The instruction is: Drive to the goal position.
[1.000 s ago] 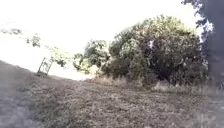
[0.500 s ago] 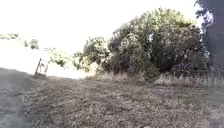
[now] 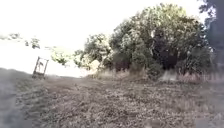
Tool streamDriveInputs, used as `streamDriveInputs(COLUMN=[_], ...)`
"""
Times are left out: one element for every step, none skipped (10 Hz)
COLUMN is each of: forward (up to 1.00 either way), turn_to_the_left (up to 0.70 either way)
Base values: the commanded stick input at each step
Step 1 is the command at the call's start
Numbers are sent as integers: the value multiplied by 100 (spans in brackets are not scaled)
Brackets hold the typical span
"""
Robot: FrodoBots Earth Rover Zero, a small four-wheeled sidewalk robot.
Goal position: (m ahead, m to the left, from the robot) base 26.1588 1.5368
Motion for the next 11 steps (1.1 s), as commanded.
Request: streamDriveInputs(forward=[70, 70, 70, 70, 70, 70, 70, 70, 70, 70, 70], turn_to_the_left=[0, 0, 0, 0, 0, 0, 0, 0, 0, 0, 0])
